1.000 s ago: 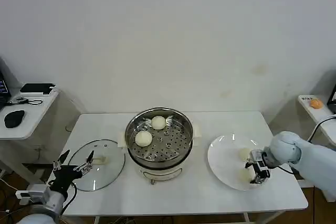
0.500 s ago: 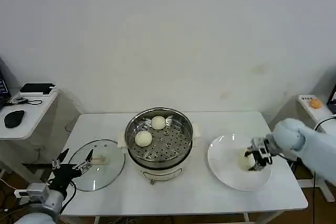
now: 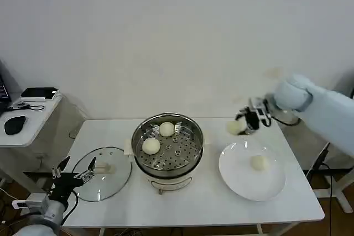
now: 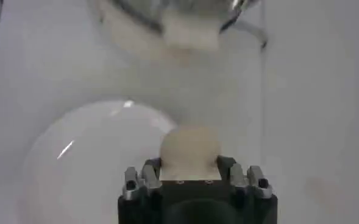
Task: Take steamed baozi put them in steamer then cover it.
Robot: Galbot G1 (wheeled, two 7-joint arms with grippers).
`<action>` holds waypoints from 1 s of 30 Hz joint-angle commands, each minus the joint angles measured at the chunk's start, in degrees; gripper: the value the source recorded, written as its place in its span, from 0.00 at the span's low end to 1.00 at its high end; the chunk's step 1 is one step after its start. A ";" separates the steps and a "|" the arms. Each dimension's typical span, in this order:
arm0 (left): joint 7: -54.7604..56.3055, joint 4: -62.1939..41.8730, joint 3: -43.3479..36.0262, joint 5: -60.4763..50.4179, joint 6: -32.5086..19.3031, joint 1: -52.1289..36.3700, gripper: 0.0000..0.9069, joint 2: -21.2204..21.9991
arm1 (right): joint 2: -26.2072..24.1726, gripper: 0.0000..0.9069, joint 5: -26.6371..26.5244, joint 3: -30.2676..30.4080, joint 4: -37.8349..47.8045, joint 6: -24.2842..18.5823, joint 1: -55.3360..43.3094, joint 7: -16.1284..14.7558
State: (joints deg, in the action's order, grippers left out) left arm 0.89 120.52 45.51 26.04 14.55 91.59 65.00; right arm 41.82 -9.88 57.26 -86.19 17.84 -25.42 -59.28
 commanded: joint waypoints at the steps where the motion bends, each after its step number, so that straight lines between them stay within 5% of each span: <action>1: 0.01 0.07 0.19 -0.14 0.07 0.09 1.00 0.15 | 18.07 0.70 -5.91 7.35 1.18 0.10 -10.33 0.69; 10: 0.03 0.85 2.09 0.02 0.15 0.97 1.00 0.63 | 27.05 0.70 0.21 8.78 5.32 -6.02 -5.21 -1.71; 30: -0.05 -0.11 2.66 0.09 -0.08 1.04 1.00 1.38 | 27.48 0.70 5.10 13.00 4.31 -16.68 0.04 -4.47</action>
State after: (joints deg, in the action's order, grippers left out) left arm 0.86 120.50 48.07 26.11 14.48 92.63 66.39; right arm 67.30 -6.27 68.68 -82.08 5.89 -26.28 -63.03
